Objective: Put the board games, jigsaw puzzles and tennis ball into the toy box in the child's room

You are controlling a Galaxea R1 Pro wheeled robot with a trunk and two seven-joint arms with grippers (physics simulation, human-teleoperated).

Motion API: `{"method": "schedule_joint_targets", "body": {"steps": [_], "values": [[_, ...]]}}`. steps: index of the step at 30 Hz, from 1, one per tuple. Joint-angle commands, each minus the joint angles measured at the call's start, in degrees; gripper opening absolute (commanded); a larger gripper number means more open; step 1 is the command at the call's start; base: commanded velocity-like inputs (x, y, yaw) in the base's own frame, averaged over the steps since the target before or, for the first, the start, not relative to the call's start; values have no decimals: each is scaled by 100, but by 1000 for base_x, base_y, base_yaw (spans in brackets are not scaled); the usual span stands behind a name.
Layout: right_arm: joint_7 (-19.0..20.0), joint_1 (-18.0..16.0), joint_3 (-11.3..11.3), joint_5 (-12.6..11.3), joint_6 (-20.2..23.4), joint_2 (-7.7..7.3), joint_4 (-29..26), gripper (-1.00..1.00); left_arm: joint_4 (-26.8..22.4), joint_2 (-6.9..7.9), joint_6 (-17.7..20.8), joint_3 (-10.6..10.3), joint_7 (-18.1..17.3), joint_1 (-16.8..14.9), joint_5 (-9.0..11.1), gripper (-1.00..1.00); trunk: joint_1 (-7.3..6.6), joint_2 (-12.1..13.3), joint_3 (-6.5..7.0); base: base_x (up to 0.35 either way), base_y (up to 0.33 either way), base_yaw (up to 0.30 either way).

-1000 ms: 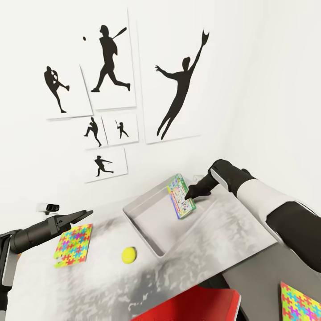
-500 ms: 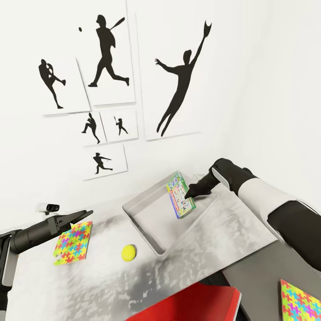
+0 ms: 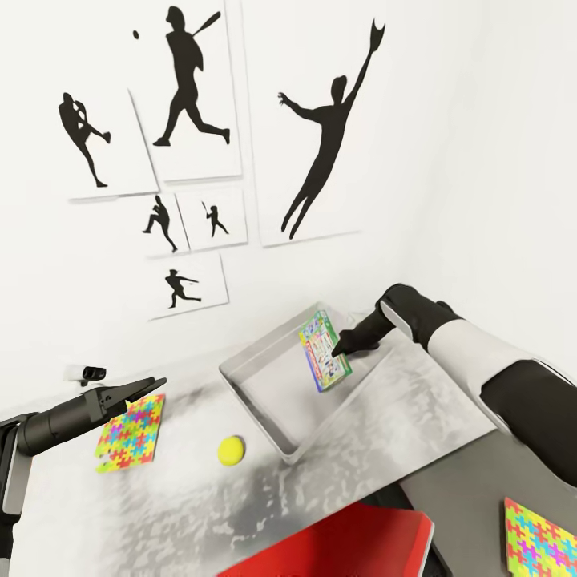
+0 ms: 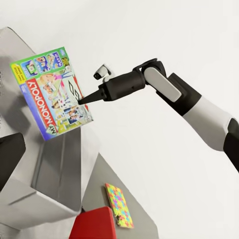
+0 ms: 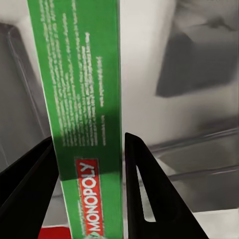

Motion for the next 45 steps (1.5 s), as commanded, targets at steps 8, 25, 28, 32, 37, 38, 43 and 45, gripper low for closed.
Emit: {"method": "schedule_joint_targets", "body": {"steps": [8,25,28,32,37,38,43,45], "values": [[36,-116,36,-3,10,-23,-6,-100,-2,1,61,9,-26,-4,-4,100,3,-12,-41,0,0,0],[35,-289,39,5,10,-11,1,-100,-19,57,61,13,-26,-4,-4,100,3,-12,-117,0,0,-93],[31,-291,40,9,10,-14,17,-100,-24,61,61,17,-26,-4,-4,100,3,-12,-142,0,0,-141],[31,-292,41,8,10,-16,19,-100,-33,80,61,19,-26,-4,1,100,3,-12,-175,0,0,-104],[35,-292,41,2,10,29,-2,-100,-36,166,61,14,-26,-4,93,100,3,-12,-190,0,0,-30],[36,-292,41,2,10,44,-4,-100,-37,173,61,9,-26,-4,139,100,3,-12,-191,0,0,-7],[36,-296,41,9,10,83,-10,-100,-37,194,61,3,-26,-4,244,100,3,-12,-206,0,0,31],[36,-301,41,9,10,86,-13,-100,-37,200,61,6,-26,-4,252,100,3,-12,-217,0,0,57]]}}
